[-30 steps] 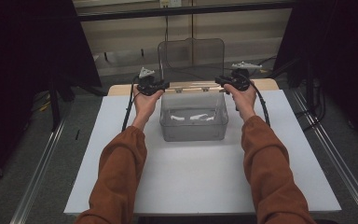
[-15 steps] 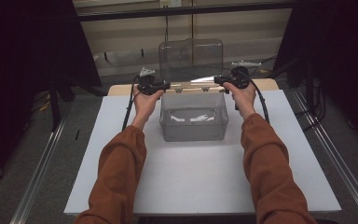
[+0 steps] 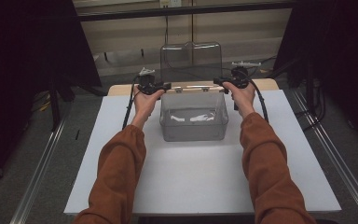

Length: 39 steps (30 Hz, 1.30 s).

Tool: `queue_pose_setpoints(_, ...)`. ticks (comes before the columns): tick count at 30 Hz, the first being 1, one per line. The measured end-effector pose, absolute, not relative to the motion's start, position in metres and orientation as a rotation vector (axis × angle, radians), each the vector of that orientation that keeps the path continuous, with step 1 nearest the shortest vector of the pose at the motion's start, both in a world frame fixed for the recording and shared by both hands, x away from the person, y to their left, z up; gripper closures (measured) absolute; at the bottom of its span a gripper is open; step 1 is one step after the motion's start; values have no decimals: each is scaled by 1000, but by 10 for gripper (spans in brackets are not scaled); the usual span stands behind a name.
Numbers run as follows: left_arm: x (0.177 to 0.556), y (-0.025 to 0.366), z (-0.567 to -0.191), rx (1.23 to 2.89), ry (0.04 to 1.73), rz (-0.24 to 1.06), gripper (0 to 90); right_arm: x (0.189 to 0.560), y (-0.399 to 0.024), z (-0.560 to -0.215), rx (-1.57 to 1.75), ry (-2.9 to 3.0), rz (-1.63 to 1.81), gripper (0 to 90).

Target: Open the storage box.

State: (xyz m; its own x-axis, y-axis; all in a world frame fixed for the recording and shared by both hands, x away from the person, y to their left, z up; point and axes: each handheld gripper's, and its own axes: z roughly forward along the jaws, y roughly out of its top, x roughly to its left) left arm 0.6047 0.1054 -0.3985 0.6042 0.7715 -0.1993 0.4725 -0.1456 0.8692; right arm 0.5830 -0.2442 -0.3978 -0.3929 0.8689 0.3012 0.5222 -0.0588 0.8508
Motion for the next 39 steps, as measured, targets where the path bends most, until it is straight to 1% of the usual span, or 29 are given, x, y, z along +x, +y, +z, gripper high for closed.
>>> queue_pose_setpoints(8,609,107,-400,1777,1070,311,550,587,-247,-404,1550,1886,1458,621)
queue_pose_setpoints(21,612,109,-403,1758,1091,272,538,589,-246,-407,1603,1868,1476,613)
queue_pose_setpoints(24,613,109,-405,1746,1099,244,532,589,-245,-409,1625,1848,1481,606)
queue_pose_setpoints(32,613,108,-405,1746,1109,262,514,589,-246,-410,1655,1845,1493,605)
queue_pose_setpoints(35,613,109,-406,1761,1112,290,504,589,-246,-412,1676,1847,1495,586)
queue_pose_setpoints(37,614,109,-407,1758,1107,280,506,590,-246,-414,1703,1859,1485,560)
queue_pose_setpoints(39,614,109,-407,1756,1110,282,506,589,-246,-415,1724,1844,1488,567)
